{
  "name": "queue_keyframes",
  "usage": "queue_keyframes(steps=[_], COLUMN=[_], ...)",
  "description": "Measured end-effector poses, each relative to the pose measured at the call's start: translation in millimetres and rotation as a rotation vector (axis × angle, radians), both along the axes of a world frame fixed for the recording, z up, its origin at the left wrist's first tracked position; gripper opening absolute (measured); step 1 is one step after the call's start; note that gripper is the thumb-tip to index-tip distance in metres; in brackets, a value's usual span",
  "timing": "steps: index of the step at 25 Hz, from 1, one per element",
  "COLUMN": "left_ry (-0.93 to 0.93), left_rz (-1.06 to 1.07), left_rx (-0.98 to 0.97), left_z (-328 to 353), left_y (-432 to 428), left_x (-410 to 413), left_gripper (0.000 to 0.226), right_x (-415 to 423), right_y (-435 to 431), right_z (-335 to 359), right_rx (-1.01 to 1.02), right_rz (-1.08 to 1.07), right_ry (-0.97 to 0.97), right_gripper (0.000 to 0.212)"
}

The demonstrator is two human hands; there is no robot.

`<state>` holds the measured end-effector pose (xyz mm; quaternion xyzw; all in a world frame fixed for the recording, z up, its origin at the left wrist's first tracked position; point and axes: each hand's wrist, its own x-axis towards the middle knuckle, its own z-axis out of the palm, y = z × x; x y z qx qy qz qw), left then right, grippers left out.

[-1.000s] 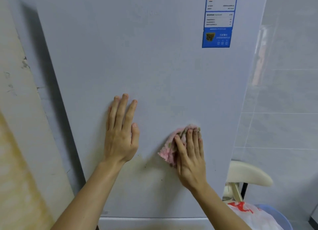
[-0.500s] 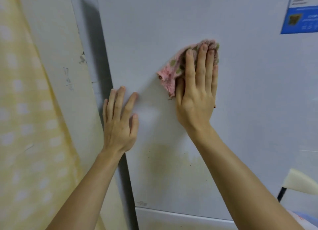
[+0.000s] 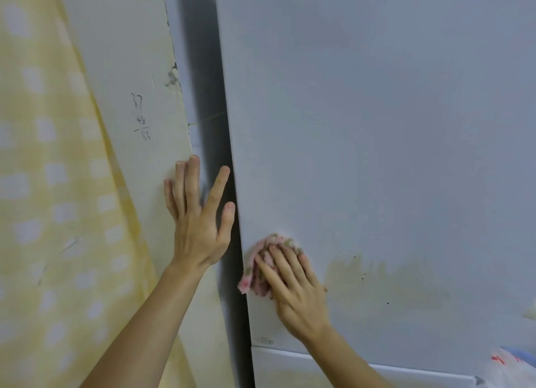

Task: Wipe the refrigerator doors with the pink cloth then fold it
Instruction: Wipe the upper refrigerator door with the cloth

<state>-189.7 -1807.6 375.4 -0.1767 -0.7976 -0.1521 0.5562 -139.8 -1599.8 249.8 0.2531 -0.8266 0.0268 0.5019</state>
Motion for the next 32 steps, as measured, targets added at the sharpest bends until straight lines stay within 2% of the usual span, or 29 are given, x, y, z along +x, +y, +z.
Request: queue_keyframes(steps=[1, 3, 5, 9, 11, 15, 17, 22, 27, 32], left_ry=[-0.009, -0.016, -0.012, 0.000, 0.005, 0.008, 0.022, 0.114, 0.192, 0.251], left_rz=[0.002, -0.011, -0.033, -0.061, -0.057, -0.010, -0.002, -0.024, -0.042, -0.008], left_rx=[0.002, 0.005, 0.019, 0.041, 0.042, 0.068, 0.091, 0.071, 0.063, 0.050], left_z=[-3, -9, -11, -11, -13, -29, -41, -54, -81, -108], left_y=[-5, -11, -10, -4, -5, -4, -3, -9, -11, -14], left_x=[-1, -5, -9, -9, -8, -8, -8, -18, -25, -31], left_gripper=[0.063, 0.066, 0.069, 0.071, 0.073, 0.094, 0.095, 0.088, 0.091, 0.086], right_x=[1, 3, 1, -11, -15, -16, -16, -21, -28, -45], right_y=[2, 3, 0, -15, -23, -31, -33, -38, -37, -39], right_z=[-2, 18, 59, 123, 120, 90, 86, 79, 76, 62], right_rx=[-0.019, -0.112, -0.193, -0.336, -0.361, -0.350, -0.344, -0.325, -0.328, -0.307], right_rz=[0.031, 0.145, 0.218, 0.175, 0.147, 0.114, 0.111, 0.101, 0.134, 0.066], right_ry=[-0.028, -0.054, 0.032, 0.211, 0.232, 0.208, 0.177, 0.221, 0.359, 0.486], right_gripper=[0.077, 0.061, 0.043, 0.030, 0.032, 0.052, 0.060, 0.047, 0.056, 0.056])
